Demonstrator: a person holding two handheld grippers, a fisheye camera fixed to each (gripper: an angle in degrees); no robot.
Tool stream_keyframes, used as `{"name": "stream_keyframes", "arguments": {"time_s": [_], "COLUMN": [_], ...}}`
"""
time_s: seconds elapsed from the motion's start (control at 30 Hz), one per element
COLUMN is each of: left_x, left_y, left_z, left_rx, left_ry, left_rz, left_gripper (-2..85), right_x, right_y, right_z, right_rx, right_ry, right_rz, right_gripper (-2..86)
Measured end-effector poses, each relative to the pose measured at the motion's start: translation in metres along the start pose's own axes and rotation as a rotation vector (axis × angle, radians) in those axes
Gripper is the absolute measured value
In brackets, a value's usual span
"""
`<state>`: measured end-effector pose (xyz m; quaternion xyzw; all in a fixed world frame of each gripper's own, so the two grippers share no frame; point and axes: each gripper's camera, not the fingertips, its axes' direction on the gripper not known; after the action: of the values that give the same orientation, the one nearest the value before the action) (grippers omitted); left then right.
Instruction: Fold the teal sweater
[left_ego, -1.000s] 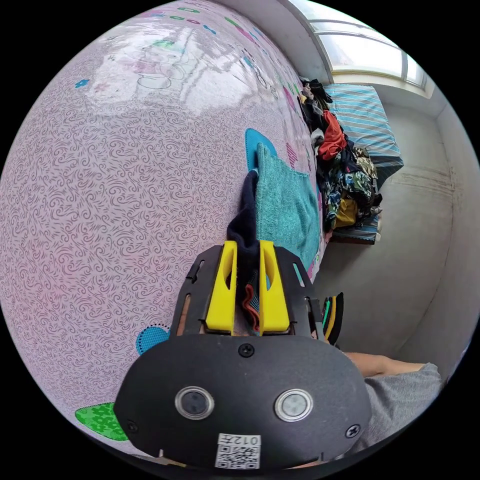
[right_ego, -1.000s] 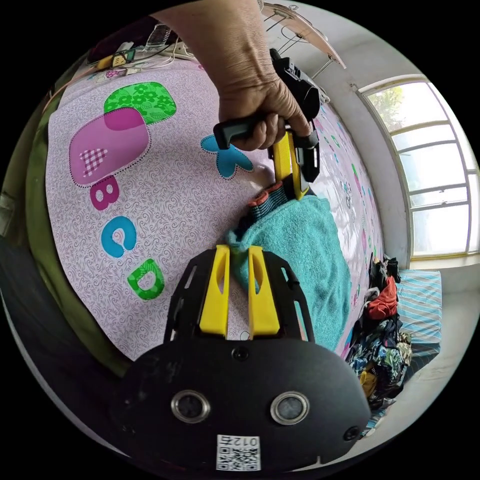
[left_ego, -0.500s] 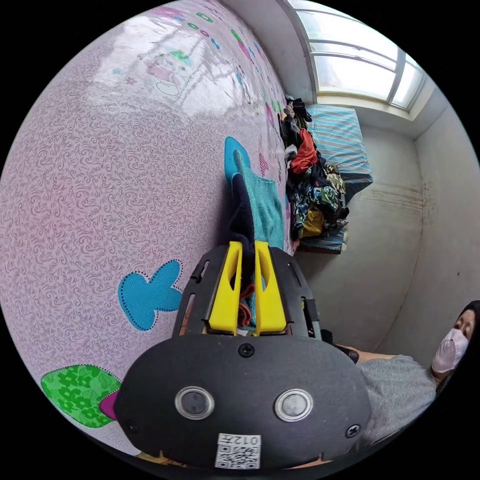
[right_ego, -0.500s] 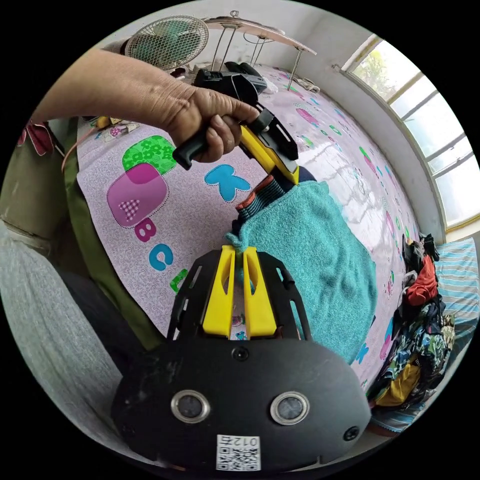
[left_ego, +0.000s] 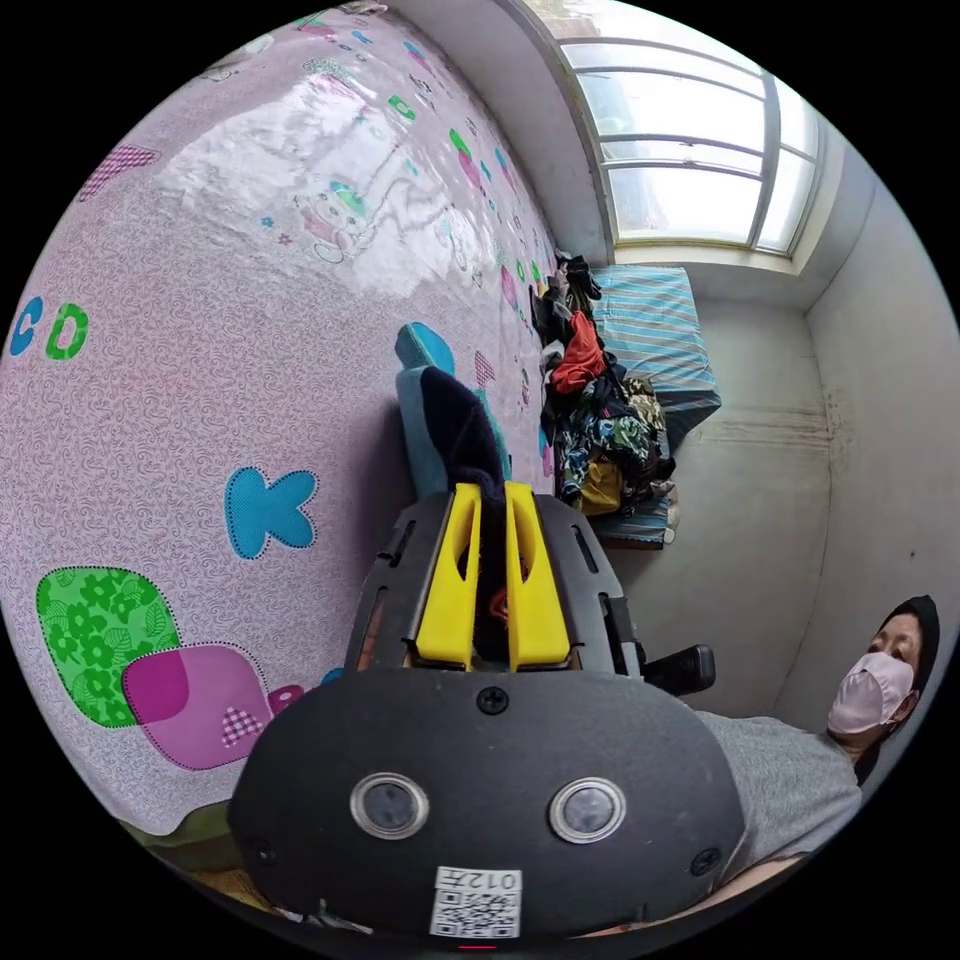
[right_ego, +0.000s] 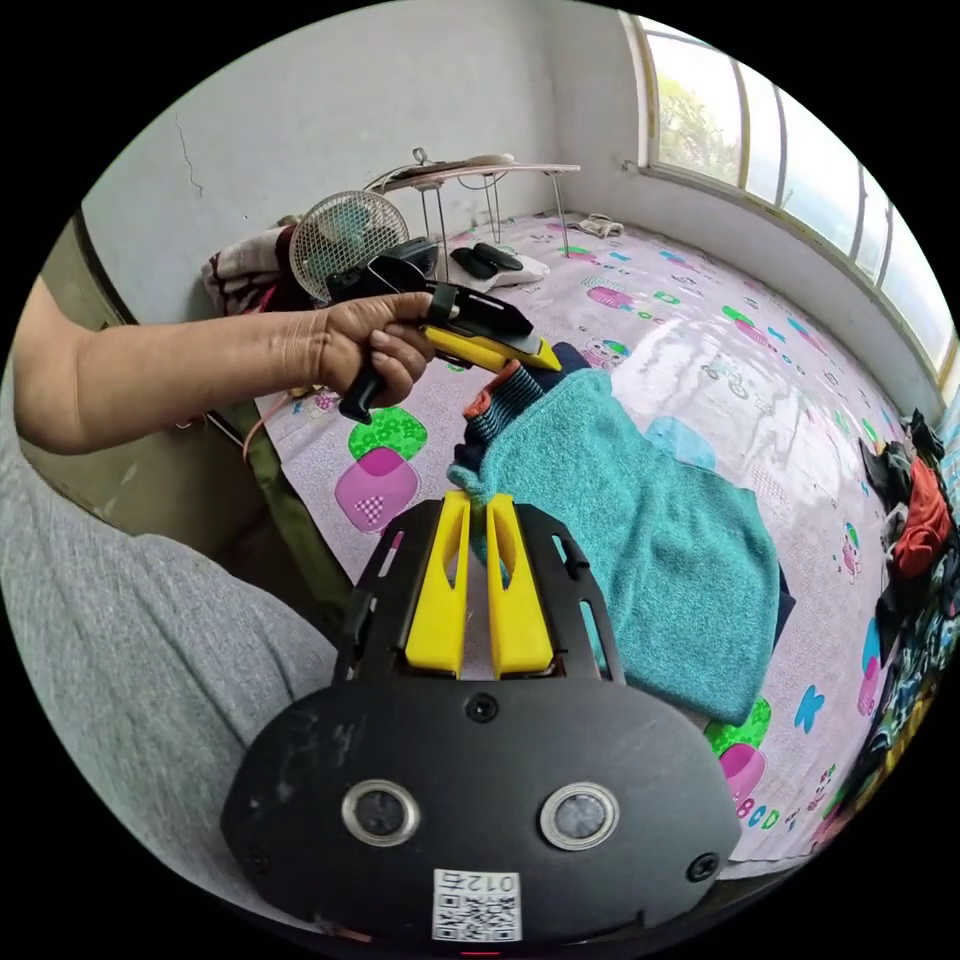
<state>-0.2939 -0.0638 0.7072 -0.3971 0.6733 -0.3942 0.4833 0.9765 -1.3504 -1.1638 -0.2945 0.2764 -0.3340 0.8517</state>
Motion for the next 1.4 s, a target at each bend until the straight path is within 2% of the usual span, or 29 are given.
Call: {"name": "stream_keyframes", "arguments": {"time_s": [0.13,0.3,0.43,0.5,0.6,0.77,0.93,1.03,1.1,1.2,1.4], "left_x": [0.042,0.083,0.080,0.067,0.061,0.061,0.036,0.005,-0.013,-0.032,-0.042], "left_y": [-0.015,-0.042,-0.055,-0.054,-0.046,-0.007,0.098,0.149,0.166,0.178,0.187], "left_z": [0.062,0.186,0.326,0.372,0.400,0.387,0.382,0.397,0.404,0.416,0.447], "left_rx": [-0.025,-0.141,-0.279,-0.344,-0.329,-0.356,-0.442,-0.516,-0.513,-0.492,-0.491], "left_ry": [-0.011,-0.061,-0.211,-0.268,-0.327,-0.383,-0.629,-0.661,-0.655,-0.650,-0.674], "left_rz": [0.057,0.110,0.122,0.092,0.146,0.360,0.614,0.646,0.627,0.612,0.730], "left_gripper": [3.7,4.2,4.7,4.7,4.7,4.8,4.6,4.8,5.1,5.5,5.6], "right_x": [0.032,0.131,0.207,0.240,0.238,0.191,0.138,0.107,0.086,0.060,-0.010], "right_y": [-0.032,-0.034,0.009,0.038,0.044,-0.014,-0.080,-0.124,-0.160,-0.194,-0.229], "right_z": [-0.077,-0.169,-0.180,-0.157,-0.143,-0.163,-0.192,-0.201,-0.201,-0.192,-0.198], "right_rx": [0.084,0.235,0.322,0.258,0.311,0.354,0.376,0.354,0.282,0.181,0.294], "right_ry": [-0.044,-0.209,-0.358,-0.469,-0.664,-0.719,-0.611,-0.538,-0.443,-0.330,-0.325], "right_rz": [0.122,0.459,0.807,1.044,1.199,1.247,1.260,1.253,1.247,1.266,1.299], "right_gripper": [-0.2,0.1,0.7,1.6,3.5,8.2,10.4,8.3,5.0,5.2,7.9]}}
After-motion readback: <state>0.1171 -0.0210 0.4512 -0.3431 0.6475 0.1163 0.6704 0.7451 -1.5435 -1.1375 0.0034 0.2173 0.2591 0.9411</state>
